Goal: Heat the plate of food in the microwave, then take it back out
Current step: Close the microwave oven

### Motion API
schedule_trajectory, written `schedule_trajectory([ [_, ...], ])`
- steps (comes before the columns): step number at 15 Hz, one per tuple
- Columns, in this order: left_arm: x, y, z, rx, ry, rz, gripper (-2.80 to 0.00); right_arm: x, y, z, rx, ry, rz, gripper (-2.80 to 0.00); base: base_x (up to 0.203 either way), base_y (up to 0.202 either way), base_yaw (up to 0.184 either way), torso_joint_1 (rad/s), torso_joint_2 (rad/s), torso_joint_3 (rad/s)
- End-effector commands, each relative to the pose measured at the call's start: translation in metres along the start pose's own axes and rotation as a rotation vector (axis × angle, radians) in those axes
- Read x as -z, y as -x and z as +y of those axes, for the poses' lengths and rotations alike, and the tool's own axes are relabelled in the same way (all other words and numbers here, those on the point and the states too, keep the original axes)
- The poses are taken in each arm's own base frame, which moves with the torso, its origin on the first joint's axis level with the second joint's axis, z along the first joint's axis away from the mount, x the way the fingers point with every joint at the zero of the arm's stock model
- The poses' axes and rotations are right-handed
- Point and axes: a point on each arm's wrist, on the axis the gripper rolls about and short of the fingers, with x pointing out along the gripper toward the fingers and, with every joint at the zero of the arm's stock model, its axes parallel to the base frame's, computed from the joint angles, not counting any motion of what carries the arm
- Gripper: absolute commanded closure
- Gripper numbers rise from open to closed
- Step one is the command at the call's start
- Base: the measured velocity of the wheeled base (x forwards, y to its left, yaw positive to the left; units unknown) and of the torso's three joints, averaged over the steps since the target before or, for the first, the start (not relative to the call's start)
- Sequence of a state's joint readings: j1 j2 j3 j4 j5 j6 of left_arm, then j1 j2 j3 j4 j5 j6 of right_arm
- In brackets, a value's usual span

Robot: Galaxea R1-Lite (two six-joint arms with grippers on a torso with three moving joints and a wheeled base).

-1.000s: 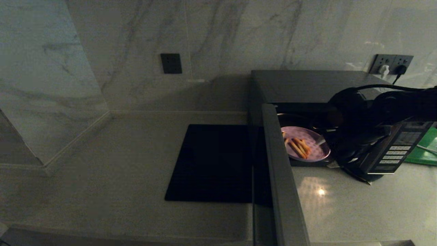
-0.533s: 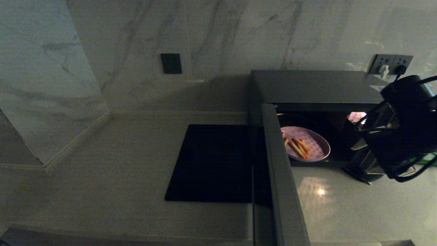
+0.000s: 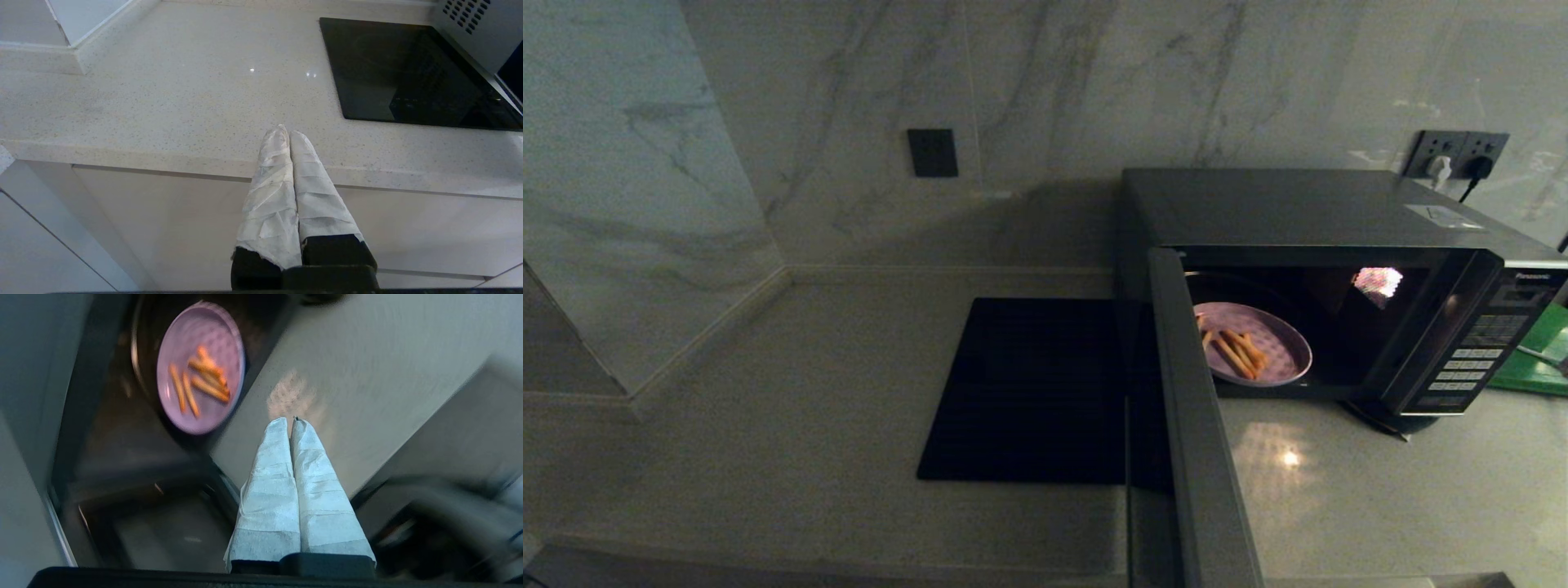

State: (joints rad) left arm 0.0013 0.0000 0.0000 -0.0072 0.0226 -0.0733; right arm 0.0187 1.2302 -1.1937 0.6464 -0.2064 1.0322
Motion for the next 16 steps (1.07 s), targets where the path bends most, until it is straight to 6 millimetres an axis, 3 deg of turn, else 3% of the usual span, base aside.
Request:
schedule_trajectory([
  [1, 0.0, 0.0, 0.0, -0.001, 0.0, 0.0, 0.0, 0.0, 0.033, 0.009, -0.145, 0.192, -0.022, 0.0, 0.0, 0.0, 0.0, 0.0, 0.0, 0.0],
  [6, 0.0, 0.0, 0.0, -0.001, 0.0, 0.001, 0.0, 0.016, 0.073, 0.057, -0.446, 0.508, 0.074, 0.0, 0.0, 0.0, 0.0, 0.0, 0.0, 0.0],
  [9, 0.0, 0.0, 0.0, -0.001, 0.0, 0.0, 0.0, 0.033, 0.101, 0.063, -0.468, 0.678, 0.277, 0.0, 0.0, 0.0, 0.0, 0.0, 0.0, 0.0],
  [16, 0.0, 0.0, 0.0, -0.001, 0.0, 0.0, 0.0, 0.084, 0.118, 0.097, -0.499, 0.895, 0.507, 0.0, 0.0, 0.0, 0.0, 0.0, 0.0, 0.0],
])
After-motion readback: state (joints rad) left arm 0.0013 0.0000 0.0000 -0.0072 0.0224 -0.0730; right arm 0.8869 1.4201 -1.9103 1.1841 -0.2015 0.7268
